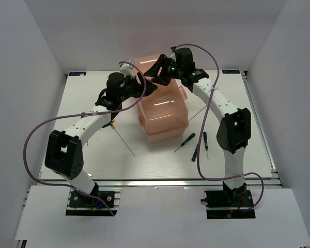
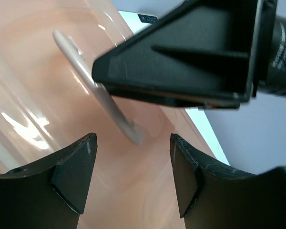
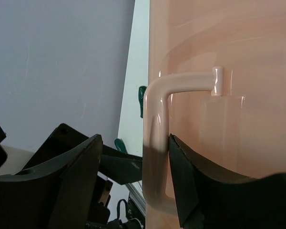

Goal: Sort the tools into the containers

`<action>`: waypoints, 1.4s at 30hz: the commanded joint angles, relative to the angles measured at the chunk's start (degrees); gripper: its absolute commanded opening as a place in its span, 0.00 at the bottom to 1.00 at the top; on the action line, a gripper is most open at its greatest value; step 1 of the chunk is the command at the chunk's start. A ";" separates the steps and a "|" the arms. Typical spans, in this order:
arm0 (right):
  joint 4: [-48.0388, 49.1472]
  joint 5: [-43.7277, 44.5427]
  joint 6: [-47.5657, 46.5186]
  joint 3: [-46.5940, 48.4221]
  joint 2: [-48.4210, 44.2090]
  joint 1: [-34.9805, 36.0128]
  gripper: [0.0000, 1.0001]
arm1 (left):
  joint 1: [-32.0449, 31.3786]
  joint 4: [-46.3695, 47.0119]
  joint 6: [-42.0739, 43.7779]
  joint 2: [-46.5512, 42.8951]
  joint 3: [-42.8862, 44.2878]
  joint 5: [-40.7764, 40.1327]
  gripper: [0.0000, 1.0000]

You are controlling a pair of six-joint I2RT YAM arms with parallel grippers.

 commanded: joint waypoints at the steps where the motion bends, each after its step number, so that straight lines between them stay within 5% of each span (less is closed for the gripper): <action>1: 4.81 -5.10 2.16 1.05 -1.06 0.82 0.63 | -0.25 -2.16 -0.69 1.28 4.22 0.31 0.72; 23: 4.54 -0.97 -14.35 -0.35 -4.83 -11.21 0.75 | -1.83 -14.54 -7.46 12.18 16.78 -8.74 0.53; 25: 4.72 -0.36 -22.66 -2.10 -6.41 -12.62 0.76 | -1.83 -15.16 -8.08 13.41 18.19 -8.83 0.48; 28: 5.33 -1.67 -31.75 -4.82 -8.34 -15.42 0.88 | -1.83 -18.76 -8.95 14.38 21.18 -10.23 0.24; 31: 6.48 -7.02 -35.81 -10.27 -8.79 -19.64 0.89 | -1.48 -21.93 -9.92 14.12 23.38 -11.64 0.02; 42: 3.49 -15.99 -40.83 -22.31 -6.16 -22.64 0.81 | 6.43 -21.15 -17.21 14.99 32.61 0.21 0.00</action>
